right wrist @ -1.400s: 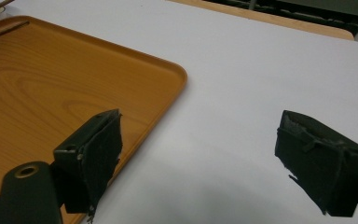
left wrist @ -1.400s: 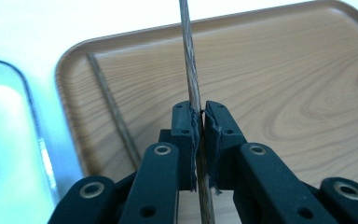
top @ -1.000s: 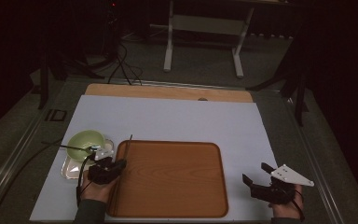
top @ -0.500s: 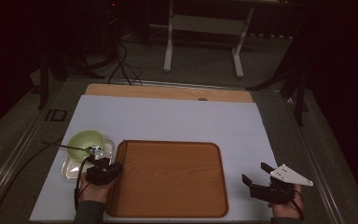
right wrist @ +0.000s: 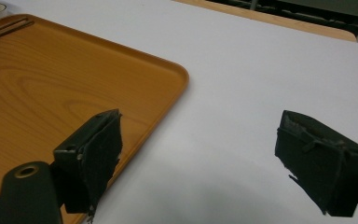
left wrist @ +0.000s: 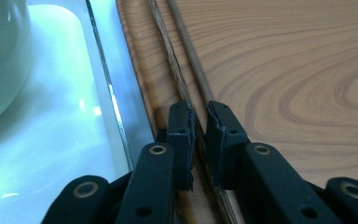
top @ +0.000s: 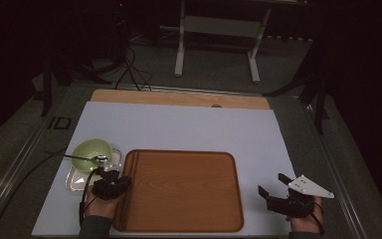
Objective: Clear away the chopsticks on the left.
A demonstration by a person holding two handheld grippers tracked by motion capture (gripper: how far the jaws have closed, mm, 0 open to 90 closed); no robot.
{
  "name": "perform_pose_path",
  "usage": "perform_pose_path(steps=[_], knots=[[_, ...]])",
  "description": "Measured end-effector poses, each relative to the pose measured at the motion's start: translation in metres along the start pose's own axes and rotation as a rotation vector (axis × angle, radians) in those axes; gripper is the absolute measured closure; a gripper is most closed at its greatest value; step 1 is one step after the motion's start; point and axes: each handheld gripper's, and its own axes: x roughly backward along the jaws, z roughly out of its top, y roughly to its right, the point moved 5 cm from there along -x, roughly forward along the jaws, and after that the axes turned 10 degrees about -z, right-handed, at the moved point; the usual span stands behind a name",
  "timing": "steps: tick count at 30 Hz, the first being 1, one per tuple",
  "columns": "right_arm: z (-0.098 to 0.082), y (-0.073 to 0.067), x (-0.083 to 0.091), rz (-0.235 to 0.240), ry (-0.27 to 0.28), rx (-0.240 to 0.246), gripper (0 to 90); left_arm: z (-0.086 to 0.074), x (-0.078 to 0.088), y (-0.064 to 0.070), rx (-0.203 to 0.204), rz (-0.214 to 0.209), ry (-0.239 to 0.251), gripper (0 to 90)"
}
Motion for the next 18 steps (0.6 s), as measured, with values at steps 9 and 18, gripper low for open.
perform_pose_path(steps=[9, 18], knots=[[-0.0001, -0.0003, -0.0001, 0.001, -0.002, -0.001, 14.2, 0.0004, 0.0018, 0.0010, -0.001, -0.010, 0.004, 74.0], [0.0001, 0.0000, 0.0001, 0.000, 0.001, -0.001, 14.2, 0.0040, 0.0081, 0.0026, -0.017, 0.009, 0.024, 66.0]])
